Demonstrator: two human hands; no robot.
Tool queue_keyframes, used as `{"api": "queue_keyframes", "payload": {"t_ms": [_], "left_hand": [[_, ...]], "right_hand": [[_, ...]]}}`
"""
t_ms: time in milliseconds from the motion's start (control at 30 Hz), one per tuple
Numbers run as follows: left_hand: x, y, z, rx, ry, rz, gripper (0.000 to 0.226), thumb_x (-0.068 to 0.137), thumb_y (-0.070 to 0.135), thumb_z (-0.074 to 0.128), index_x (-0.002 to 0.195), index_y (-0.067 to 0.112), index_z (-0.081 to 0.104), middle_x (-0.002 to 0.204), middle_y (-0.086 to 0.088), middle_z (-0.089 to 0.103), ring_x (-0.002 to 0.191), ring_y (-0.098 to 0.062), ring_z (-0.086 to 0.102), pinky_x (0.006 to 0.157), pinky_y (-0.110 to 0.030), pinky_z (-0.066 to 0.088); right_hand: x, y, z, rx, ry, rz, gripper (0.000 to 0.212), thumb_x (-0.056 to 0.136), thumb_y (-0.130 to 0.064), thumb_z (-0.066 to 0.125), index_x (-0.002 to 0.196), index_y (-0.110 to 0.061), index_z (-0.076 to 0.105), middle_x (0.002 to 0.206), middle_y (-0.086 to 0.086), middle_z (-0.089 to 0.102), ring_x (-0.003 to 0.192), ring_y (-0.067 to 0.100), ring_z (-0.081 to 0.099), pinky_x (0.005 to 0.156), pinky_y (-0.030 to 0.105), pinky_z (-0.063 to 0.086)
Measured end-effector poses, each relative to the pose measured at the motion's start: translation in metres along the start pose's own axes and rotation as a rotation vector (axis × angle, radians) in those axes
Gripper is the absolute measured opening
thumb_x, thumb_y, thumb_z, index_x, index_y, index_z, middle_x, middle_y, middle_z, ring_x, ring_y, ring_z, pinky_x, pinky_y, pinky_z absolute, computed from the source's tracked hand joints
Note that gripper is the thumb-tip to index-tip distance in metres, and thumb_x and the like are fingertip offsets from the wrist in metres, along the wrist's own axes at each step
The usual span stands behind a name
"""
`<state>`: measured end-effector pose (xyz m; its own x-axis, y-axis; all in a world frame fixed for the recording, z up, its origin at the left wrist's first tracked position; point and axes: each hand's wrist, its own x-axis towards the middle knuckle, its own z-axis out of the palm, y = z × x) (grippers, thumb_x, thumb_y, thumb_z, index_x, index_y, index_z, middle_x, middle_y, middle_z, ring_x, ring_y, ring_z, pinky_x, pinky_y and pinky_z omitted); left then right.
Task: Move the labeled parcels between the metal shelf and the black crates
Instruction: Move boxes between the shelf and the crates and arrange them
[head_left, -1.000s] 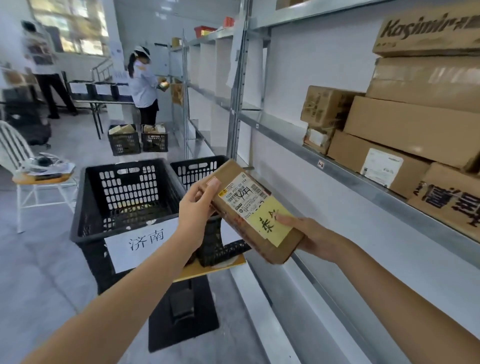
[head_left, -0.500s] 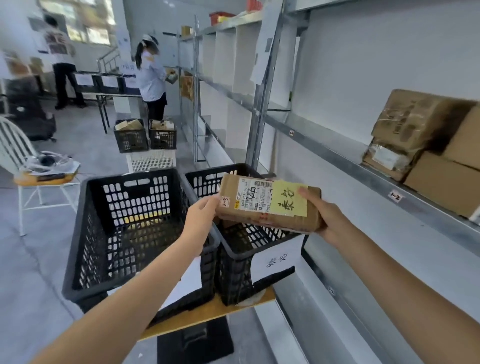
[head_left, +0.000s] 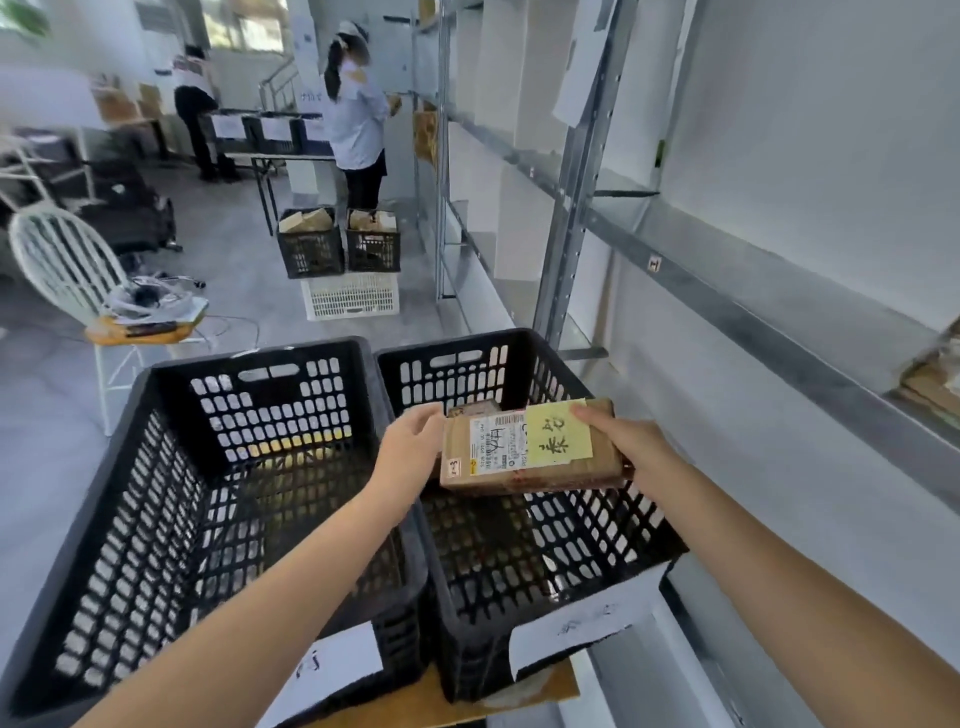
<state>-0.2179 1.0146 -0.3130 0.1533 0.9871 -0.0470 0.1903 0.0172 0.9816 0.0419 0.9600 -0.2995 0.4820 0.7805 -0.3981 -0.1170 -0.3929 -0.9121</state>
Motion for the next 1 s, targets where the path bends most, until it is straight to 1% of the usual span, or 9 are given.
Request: {"api": "queue_keyframes", "payload": {"t_ms": [67,133,200,267,567,700,767,933,1000], "left_hand": [[0.019,-0.002,0.013,0.026,0.025,-0.028,0.040,0.103,0.028,0.047,0.140,0.015,0.051,0.131,0.006,0.057,0.116,-0.006,0.052,0.094,-0.020,0.040],[0.035,-0.006,0.028,0.025,0.052,-0.070,0.045,0.103,0.026,0.045,0.147,0.015,0.042,0.141,0.000,0.054,0.125,-0.018,0.053,0.107,-0.036,0.042],[0.046,-0.012,0.042,0.016,0.066,-0.087,0.045,0.103,0.021,0.043,0.148,0.015,0.039,0.142,0.003,0.052,0.126,-0.015,0.050,0.109,-0.036,0.039],[0.055,-0.019,0.057,0.019,0.089,-0.096,0.045,0.103,0.017,0.043,0.147,0.014,0.040,0.140,0.010,0.049,0.124,-0.004,0.043,0.102,-0.024,0.034],[0.097,-0.057,0.087,0.115,0.218,-0.212,0.042,0.102,0.021,0.045,0.144,0.015,0.044,0.136,0.001,0.054,0.103,-0.004,0.054,0.075,-0.008,0.037],[0.107,-0.081,0.073,0.277,0.217,-0.405,0.039,0.101,0.017,0.044,0.137,0.003,0.044,0.093,0.002,0.057,0.069,-0.010,0.049,0.054,-0.021,0.038],[0.111,-0.088,0.066,0.335,0.244,-0.451,0.031,0.101,0.020,0.047,0.126,0.000,0.047,0.078,0.004,0.050,0.063,-0.008,0.045,0.049,-0.022,0.034],[0.117,-0.087,0.061,0.392,0.232,-0.460,0.044,0.099,0.023,0.050,0.131,-0.005,0.039,0.118,-0.014,0.051,0.088,-0.019,0.047,0.067,-0.029,0.038],[0.118,-0.087,0.060,0.396,0.241,-0.468,0.046,0.099,0.024,0.051,0.132,-0.007,0.039,0.114,-0.015,0.050,0.082,-0.016,0.047,0.062,-0.028,0.038]], "right_hand": [[0.027,0.005,0.006,-0.018,-0.024,0.017,0.047,0.067,-0.043,0.090,0.096,-0.011,0.071,0.083,0.004,0.078,0.066,0.016,0.074,0.047,0.022,0.052],[0.053,0.012,0.014,-0.035,-0.064,0.048,0.045,0.069,-0.040,0.089,0.096,-0.009,0.072,0.085,0.007,0.079,0.066,0.018,0.075,0.048,0.023,0.053],[0.074,0.018,0.022,-0.044,-0.117,0.085,0.039,0.072,-0.037,0.088,0.093,-0.009,0.072,0.075,0.004,0.078,0.057,0.015,0.073,0.040,0.020,0.050],[0.094,0.025,0.031,-0.057,-0.164,0.121,0.037,0.073,-0.036,0.088,0.093,-0.008,0.072,0.070,0.002,0.077,0.055,0.013,0.073,0.039,0.020,0.049],[0.161,0.070,0.051,-0.035,-0.298,0.277,0.047,0.069,-0.038,0.090,0.099,-0.007,0.074,0.085,0.008,0.079,0.074,0.021,0.077,0.054,0.028,0.059],[0.174,0.097,0.052,0.013,-0.310,0.337,0.053,0.065,-0.040,0.090,0.104,-0.007,0.075,0.094,0.010,0.079,0.088,0.025,0.077,0.086,0.041,0.060],[0.176,0.105,0.051,0.023,-0.309,0.353,0.051,0.067,-0.039,0.089,0.105,-0.007,0.075,0.096,0.010,0.079,0.090,0.026,0.076,0.088,0.042,0.059],[0.176,0.107,0.049,0.060,-0.247,0.348,0.046,0.071,-0.037,0.088,0.103,-0.007,0.074,0.094,0.010,0.079,0.091,0.027,0.075,0.079,0.040,0.060],[0.172,0.108,0.051,0.062,-0.228,0.344,0.043,0.071,-0.037,0.088,0.099,-0.008,0.073,0.086,0.007,0.079,0.085,0.023,0.075,0.067,0.033,0.058]]}}
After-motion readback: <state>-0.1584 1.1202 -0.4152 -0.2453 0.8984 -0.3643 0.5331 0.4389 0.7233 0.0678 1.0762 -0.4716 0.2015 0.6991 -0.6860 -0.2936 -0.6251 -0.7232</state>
